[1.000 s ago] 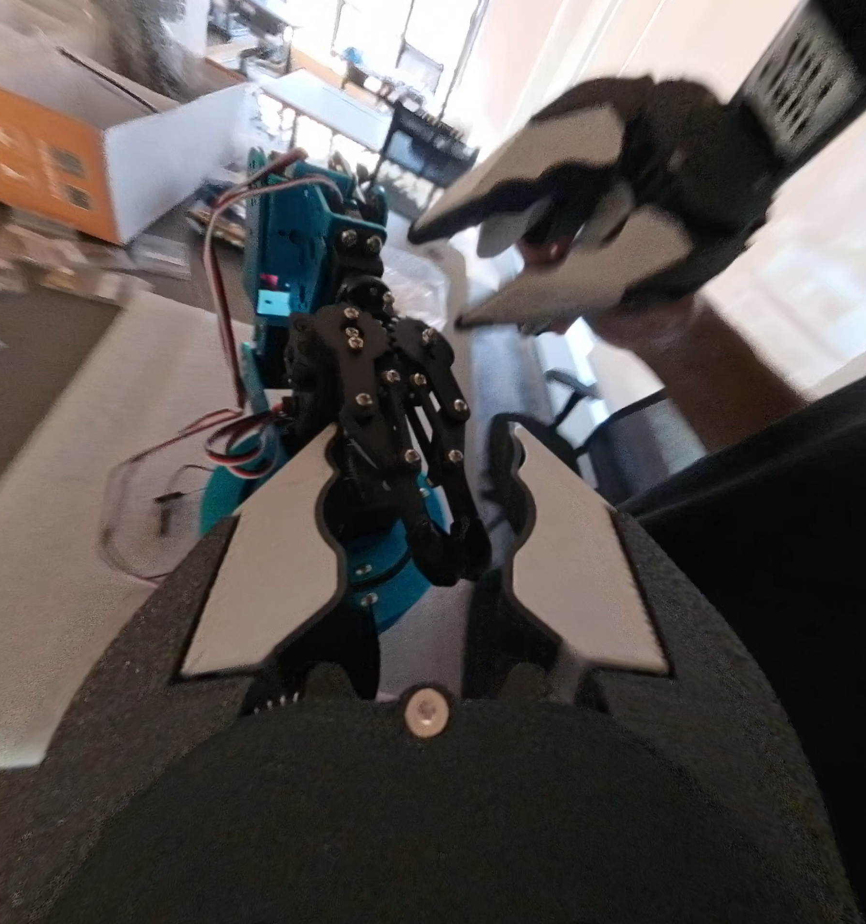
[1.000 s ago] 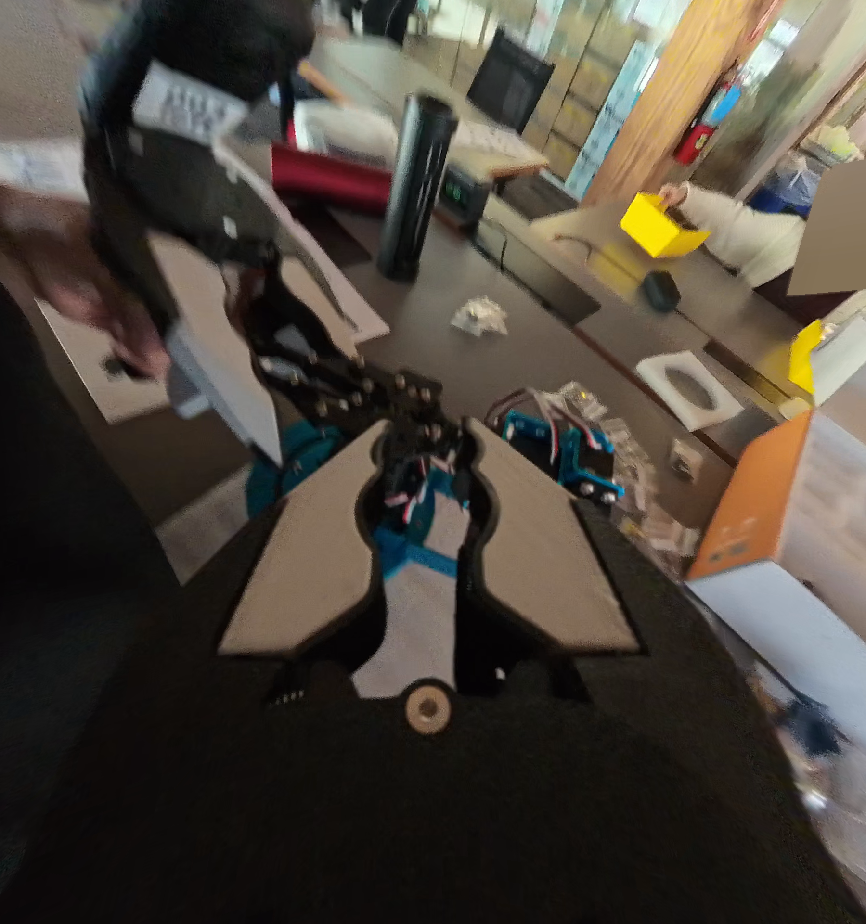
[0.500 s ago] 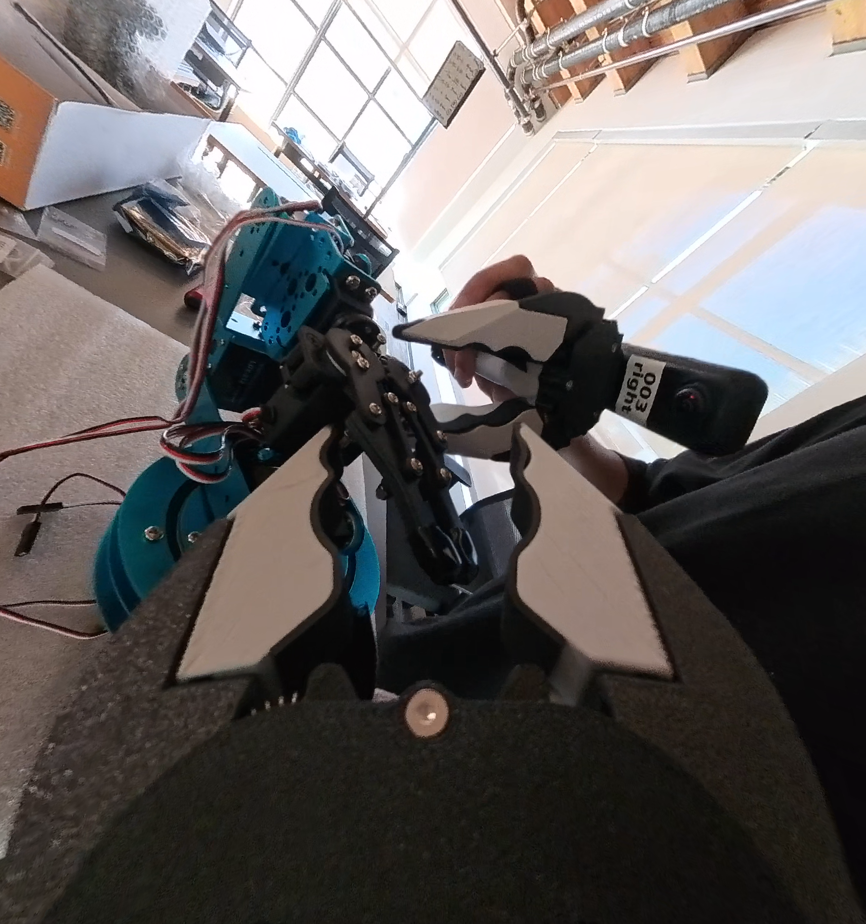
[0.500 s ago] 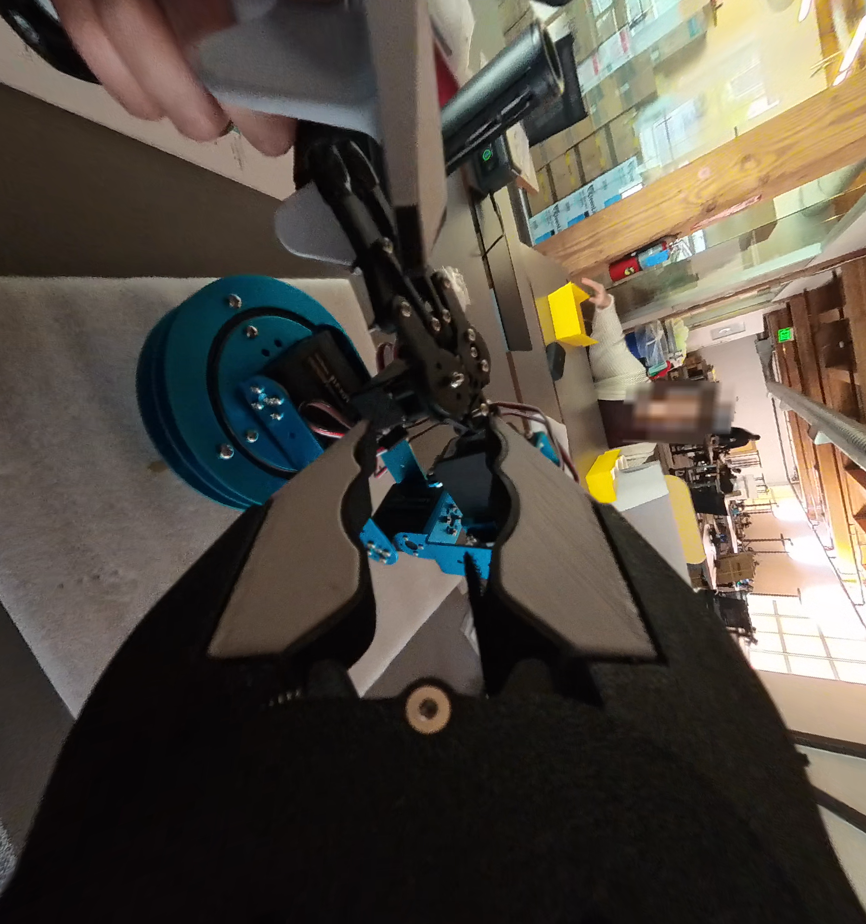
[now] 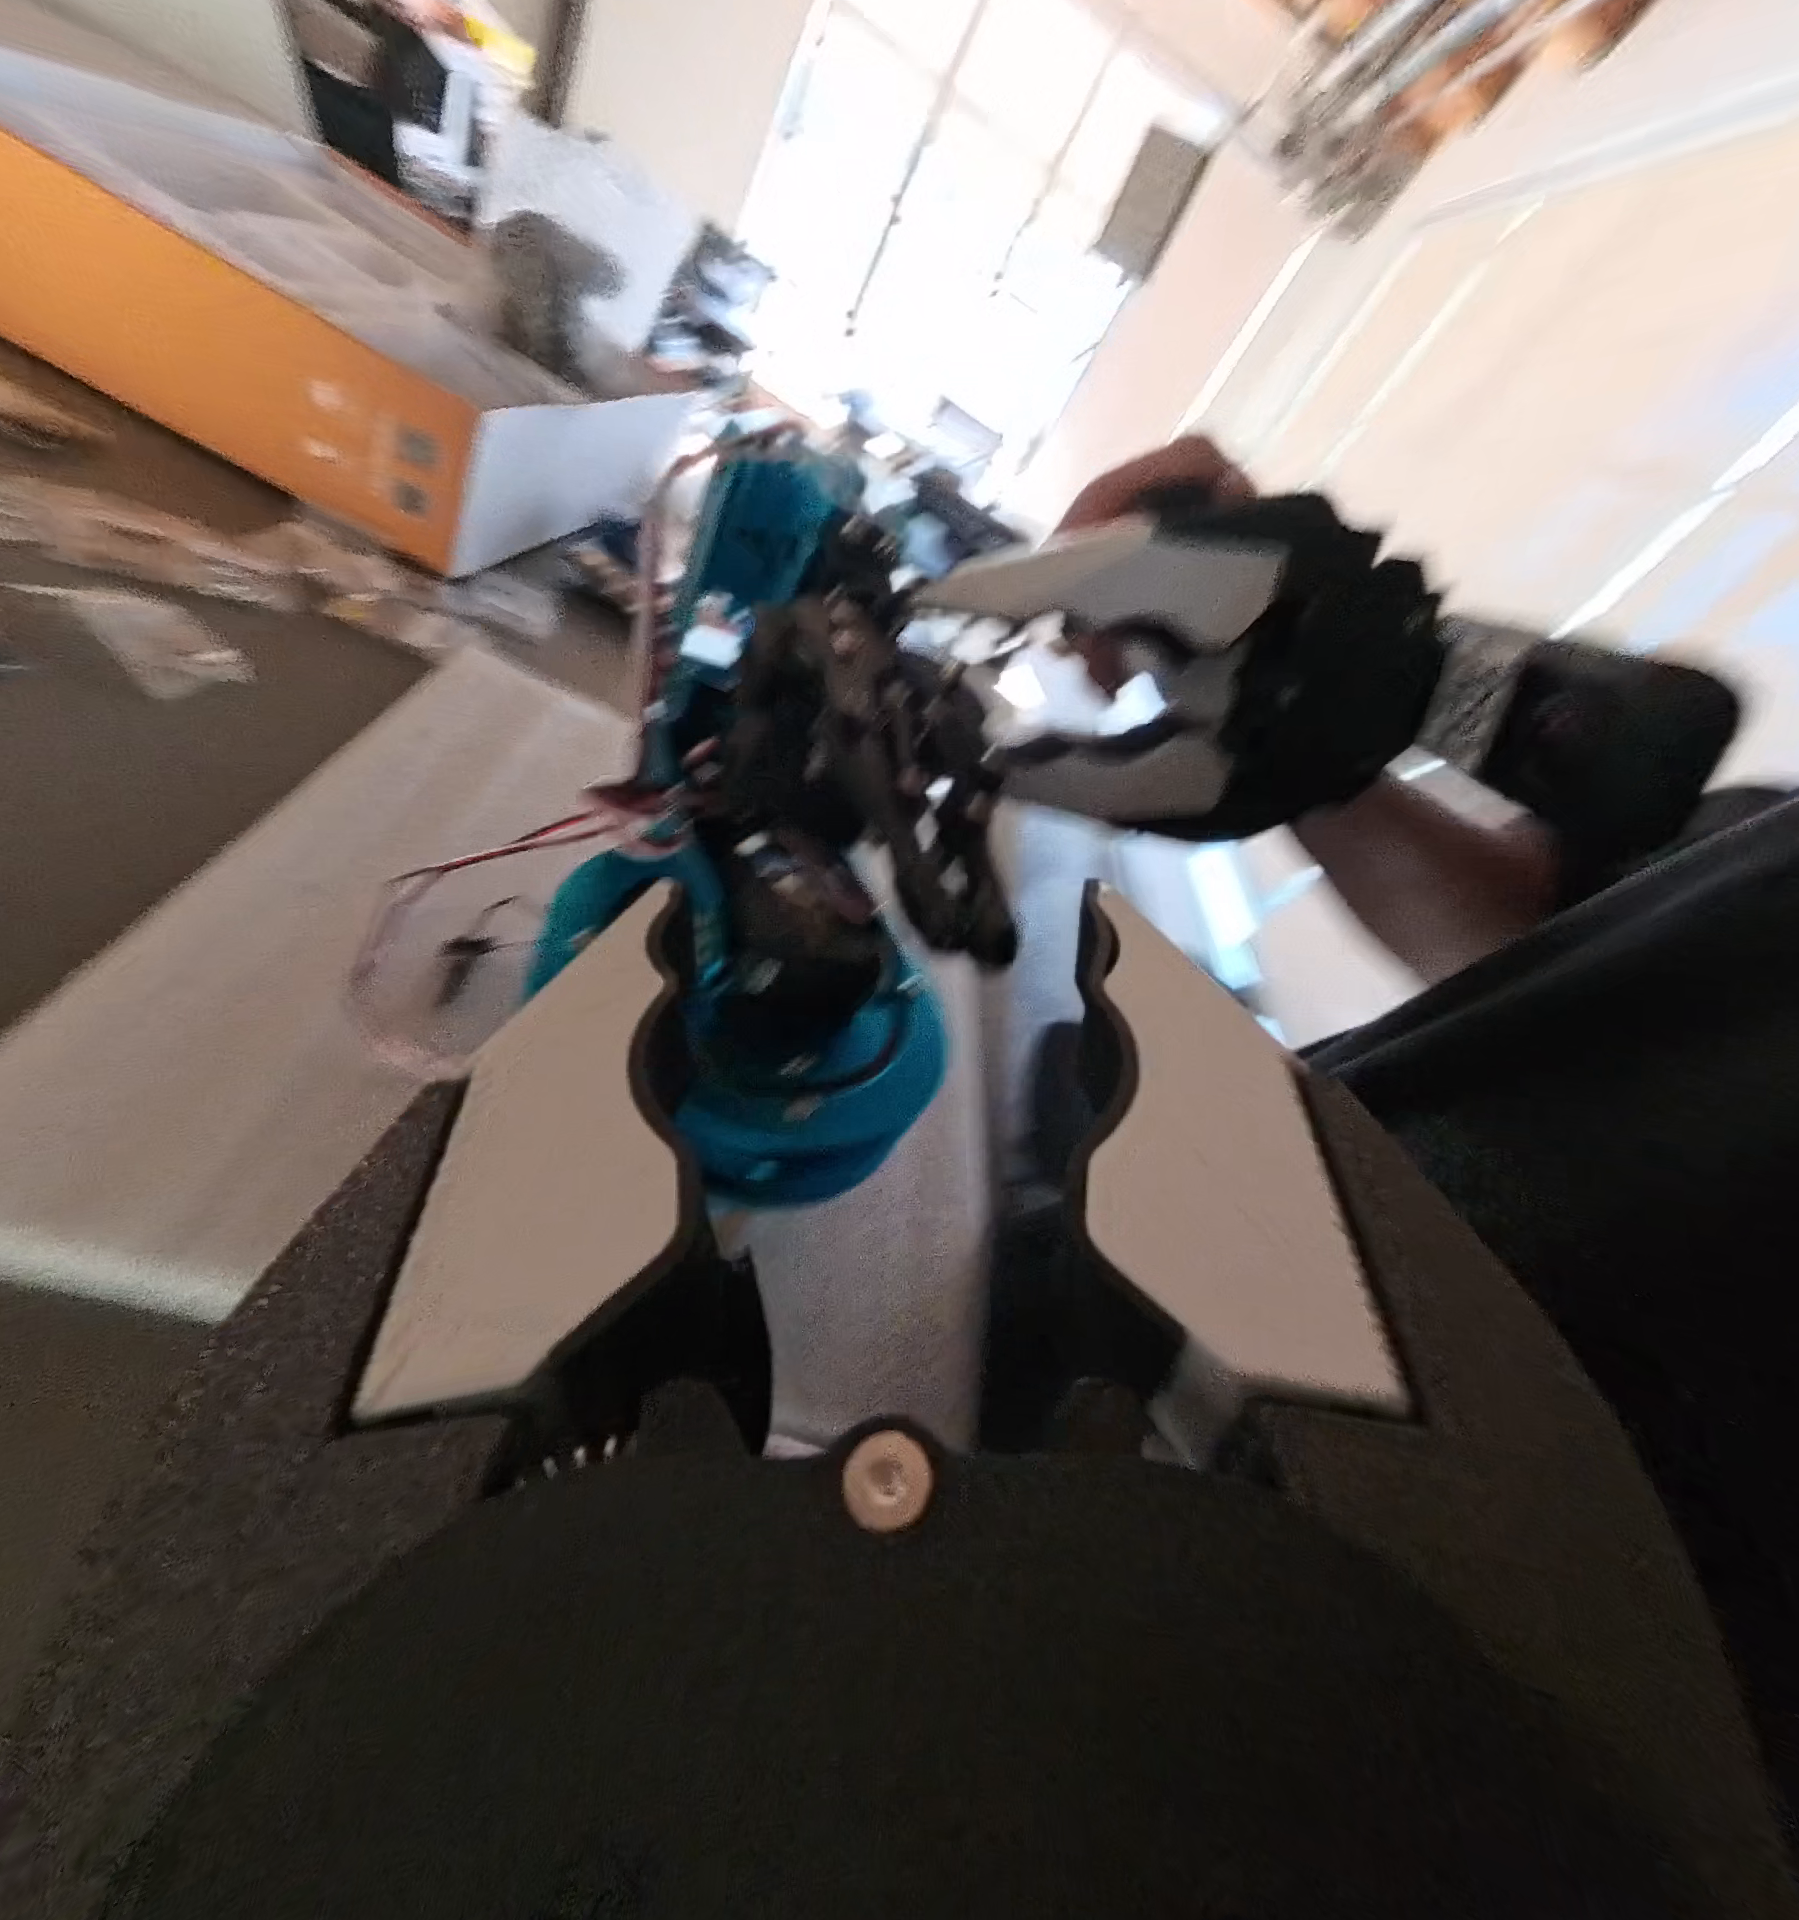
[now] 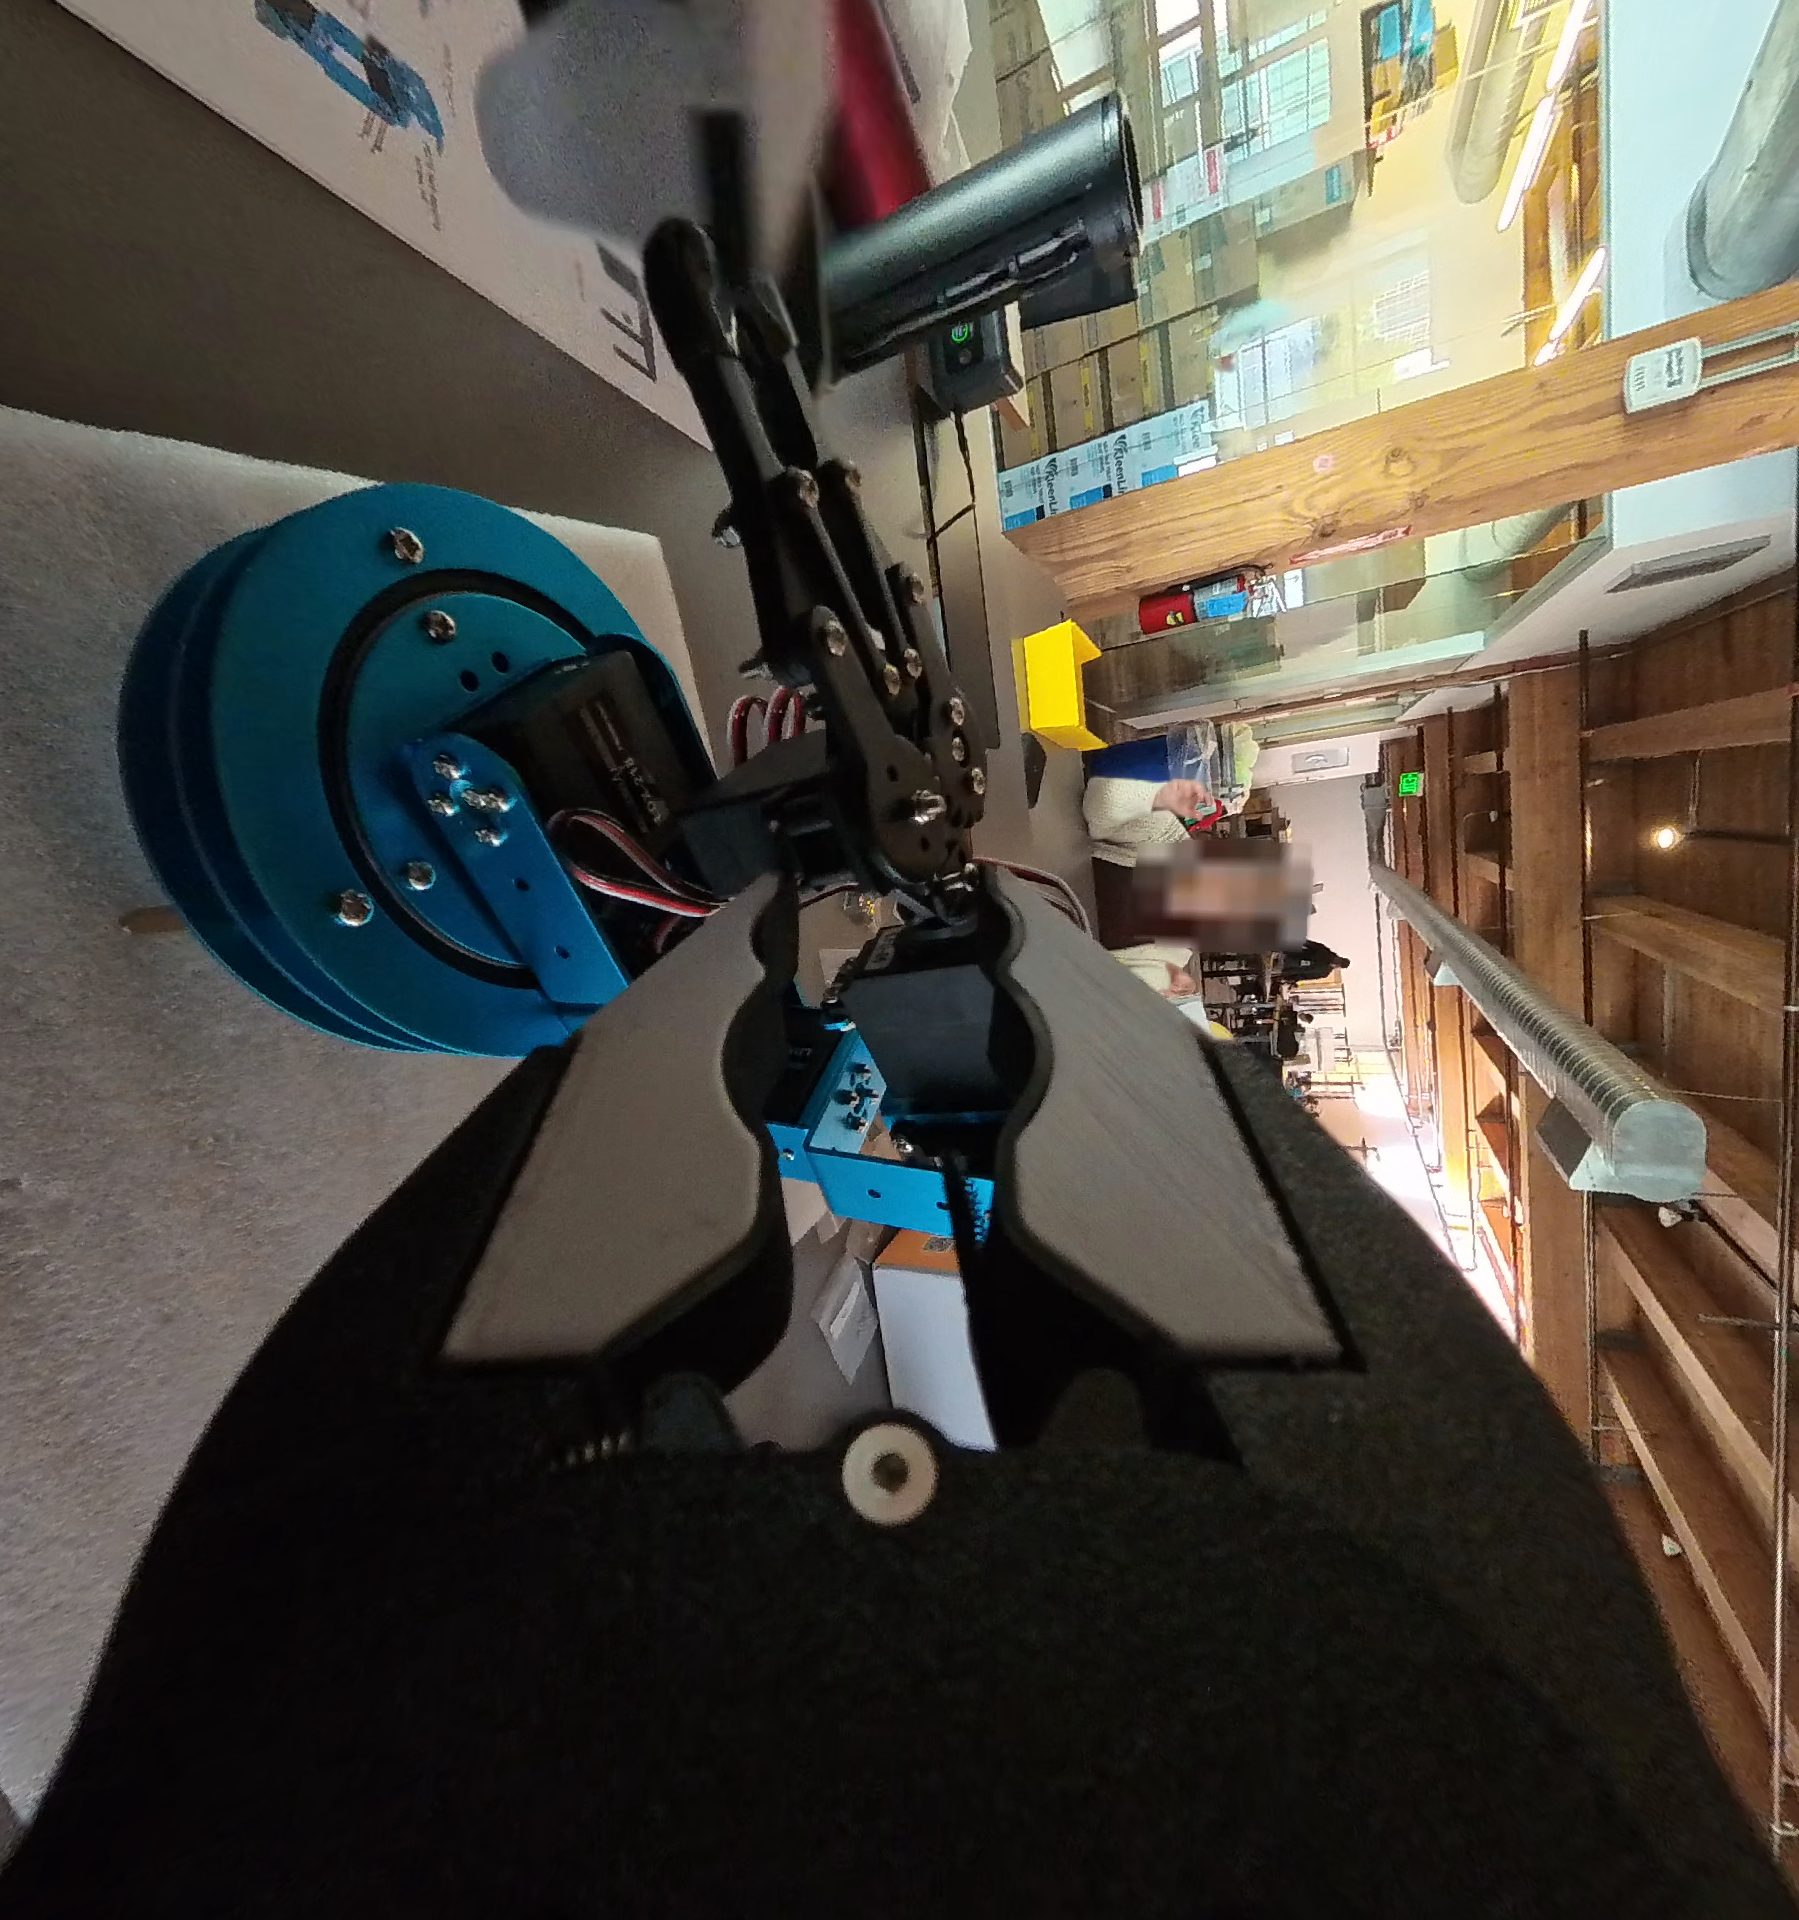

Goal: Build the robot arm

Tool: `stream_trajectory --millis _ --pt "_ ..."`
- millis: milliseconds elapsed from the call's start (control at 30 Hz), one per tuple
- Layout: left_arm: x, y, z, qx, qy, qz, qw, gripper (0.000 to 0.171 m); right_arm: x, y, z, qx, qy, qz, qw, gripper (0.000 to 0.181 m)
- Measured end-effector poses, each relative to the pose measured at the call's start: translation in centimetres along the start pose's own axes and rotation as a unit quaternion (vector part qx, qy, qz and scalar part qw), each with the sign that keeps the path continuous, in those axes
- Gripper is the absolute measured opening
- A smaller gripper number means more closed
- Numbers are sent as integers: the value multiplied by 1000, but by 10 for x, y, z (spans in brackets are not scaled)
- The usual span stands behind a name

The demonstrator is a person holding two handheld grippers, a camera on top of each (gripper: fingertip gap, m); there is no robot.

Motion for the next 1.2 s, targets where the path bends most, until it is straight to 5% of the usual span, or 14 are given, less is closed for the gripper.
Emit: stream_trajectory --millis 133,333,533,833,1200 --pt "12 41 -29 -125 -147 -117 974 89 -1 1 1 -2 -1 1 1000 33" --pt "-22 62 -37 -129 -144 -123 973 98 -1 1 3 -17 -21 -7 1000 31" --pt "-28 50 -36 -146 -161 -99 971 92 -3 2 5 -53 -32 -19 998 32" --pt "-45 47 -33 -152 -146 -79 974 72 8 -17 -7 13 -5 19 1000 32" --pt "-45 56 -44 -160 -162 -102 968 75 0 -21 -11 68 63 16 996 30"
Point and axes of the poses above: each gripper's, where its closed fingertips meet, x back along the fingers, y out of its underside, z = x × y across the jaws, the point moved 3 cm from there along x, back along the fingers, and after that the axes turned 13 degrees about y, right-handed, at the moved point
